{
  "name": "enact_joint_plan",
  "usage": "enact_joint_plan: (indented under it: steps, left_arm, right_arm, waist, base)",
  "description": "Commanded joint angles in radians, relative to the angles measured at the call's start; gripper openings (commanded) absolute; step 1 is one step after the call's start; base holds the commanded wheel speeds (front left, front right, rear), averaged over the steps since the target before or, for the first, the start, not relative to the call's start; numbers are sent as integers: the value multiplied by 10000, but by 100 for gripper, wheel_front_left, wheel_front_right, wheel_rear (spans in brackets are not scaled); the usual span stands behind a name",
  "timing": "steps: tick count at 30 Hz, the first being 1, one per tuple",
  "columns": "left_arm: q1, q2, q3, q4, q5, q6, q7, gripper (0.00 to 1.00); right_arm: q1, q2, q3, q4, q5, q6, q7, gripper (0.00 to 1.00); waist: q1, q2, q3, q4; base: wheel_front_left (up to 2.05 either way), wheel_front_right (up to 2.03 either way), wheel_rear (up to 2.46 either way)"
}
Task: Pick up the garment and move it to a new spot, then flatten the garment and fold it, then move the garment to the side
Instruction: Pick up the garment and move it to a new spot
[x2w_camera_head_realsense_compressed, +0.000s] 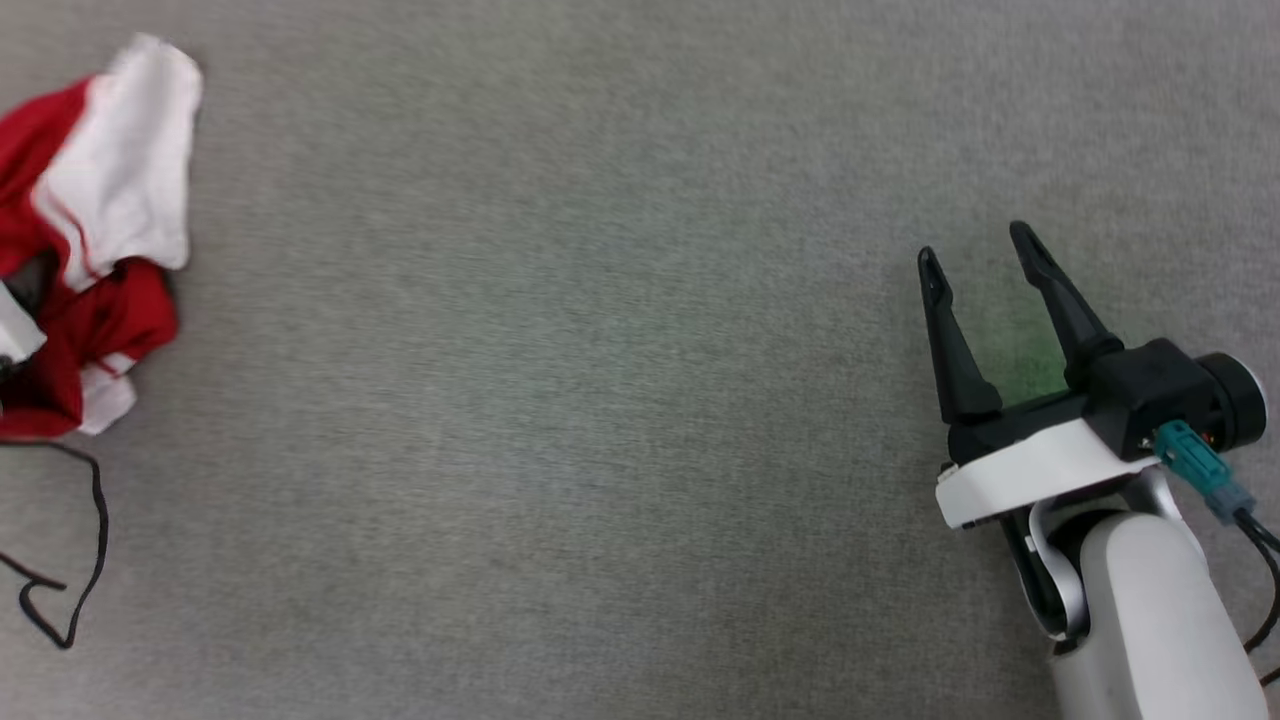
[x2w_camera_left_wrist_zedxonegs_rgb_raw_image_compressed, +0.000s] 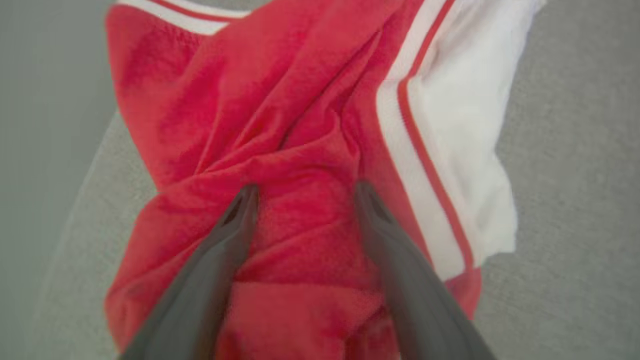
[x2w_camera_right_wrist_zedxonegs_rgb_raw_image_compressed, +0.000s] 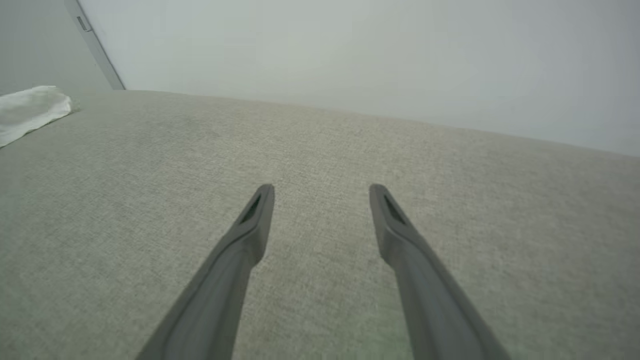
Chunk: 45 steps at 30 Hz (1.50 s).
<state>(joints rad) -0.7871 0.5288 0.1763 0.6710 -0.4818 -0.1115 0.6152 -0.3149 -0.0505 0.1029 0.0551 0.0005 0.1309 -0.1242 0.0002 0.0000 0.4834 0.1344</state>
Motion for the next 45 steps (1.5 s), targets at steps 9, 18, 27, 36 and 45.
enact_joint_plan:
  steps: [9, 18, 27, 36, 45]
  left_arm:
    - [788, -612, 169, 1404, -921, 238, 1971, 9]
    - [225, 77, -22, 452, 55, 697, -266, 0]
    - [-304, 16, -733, -632, 1285, 858, -3615, 0]
    - [-309, -1171, -1737, -1182, 1511, 382, -5551, 0]
    - [1241, -3394, -3476, -1931, 1332, 60, -5889, 0]
  right_arm:
    - [-571, 1, 162, 386, 184, -3, -290, 100]
    - [-159, 1, -140, 780, 192, -3, -428, 100]
    - [602, 2, -433, 1042, 554, -3, -525, 100]
    - [1553, 2, -918, 993, 779, -3, -371, 100]
    - [2178, 2, -1100, 580, 825, -3, -4, 100]
  waist:
    - [-2, 0, 869, -648]
    - [-2, 0, -352, -396]
    - [-2, 0, -2428, -210]
    - [-2, 0, -3993, -562]
    - [-2, 0, -4479, -1637]
  base:
    - [0, 0, 0]
    - [0, 0, 0]
    - [0, 0, 0]
    - [0, 0, 0]
    - [0, 0, 0]
